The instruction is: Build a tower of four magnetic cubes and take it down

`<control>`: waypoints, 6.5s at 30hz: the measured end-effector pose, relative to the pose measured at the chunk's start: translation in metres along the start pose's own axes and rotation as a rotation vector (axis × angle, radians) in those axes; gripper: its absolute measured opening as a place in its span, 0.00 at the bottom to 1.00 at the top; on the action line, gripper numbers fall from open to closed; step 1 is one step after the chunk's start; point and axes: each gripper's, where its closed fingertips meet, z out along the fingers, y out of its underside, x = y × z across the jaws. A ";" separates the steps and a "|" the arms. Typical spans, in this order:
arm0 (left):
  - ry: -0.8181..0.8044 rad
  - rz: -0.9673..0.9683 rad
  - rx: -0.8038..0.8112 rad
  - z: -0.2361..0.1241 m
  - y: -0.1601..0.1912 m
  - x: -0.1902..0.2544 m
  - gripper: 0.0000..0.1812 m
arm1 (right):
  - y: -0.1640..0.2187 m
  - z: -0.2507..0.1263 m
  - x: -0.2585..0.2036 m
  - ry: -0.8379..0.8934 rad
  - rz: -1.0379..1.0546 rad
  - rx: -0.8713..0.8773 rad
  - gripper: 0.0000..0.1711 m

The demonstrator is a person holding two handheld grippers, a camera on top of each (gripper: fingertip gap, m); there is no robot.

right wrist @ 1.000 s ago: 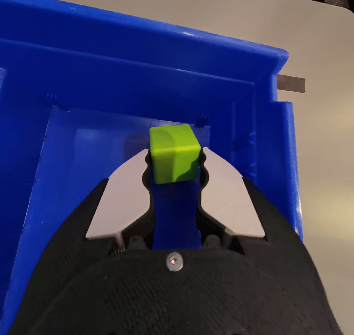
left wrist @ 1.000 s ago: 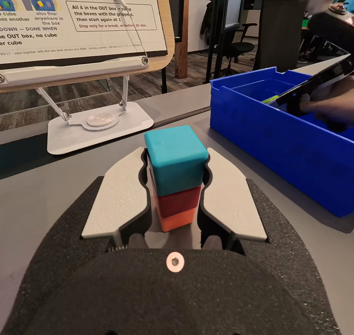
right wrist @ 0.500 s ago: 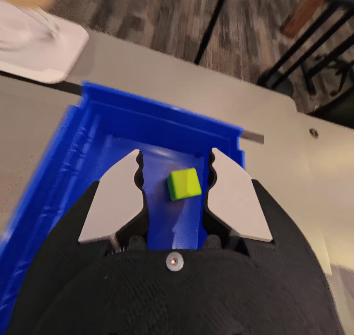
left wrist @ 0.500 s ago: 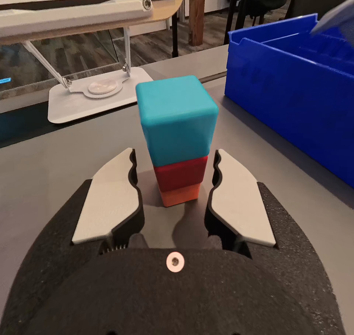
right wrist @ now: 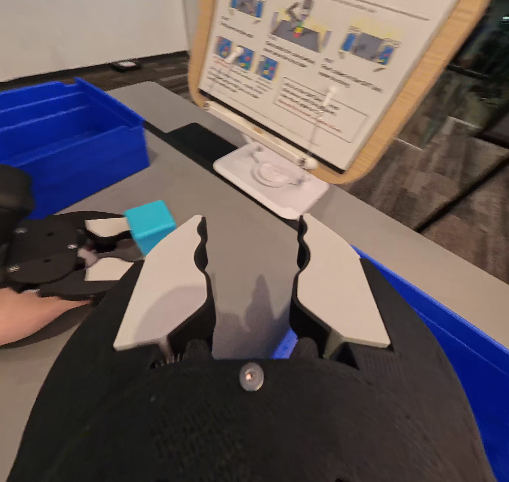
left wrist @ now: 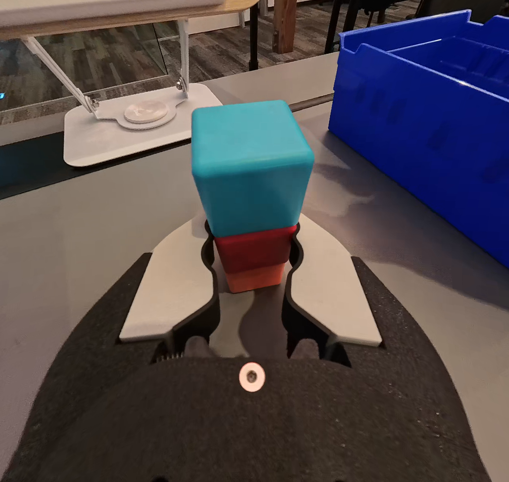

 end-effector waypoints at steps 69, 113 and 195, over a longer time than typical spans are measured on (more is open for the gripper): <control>0.056 0.036 -0.008 -0.002 0.002 0.009 0.28 | 0.197 0.040 0.101 0.084 0.213 -0.497 0.30; 0.035 0.063 -0.343 0.006 0.052 0.005 0.28 | 0.089 0.068 -0.105 -0.358 -0.117 -0.329 0.45; 0.147 0.072 -0.358 0.007 0.051 0.018 0.45 | 0.172 -0.123 0.112 0.227 0.098 -0.937 0.36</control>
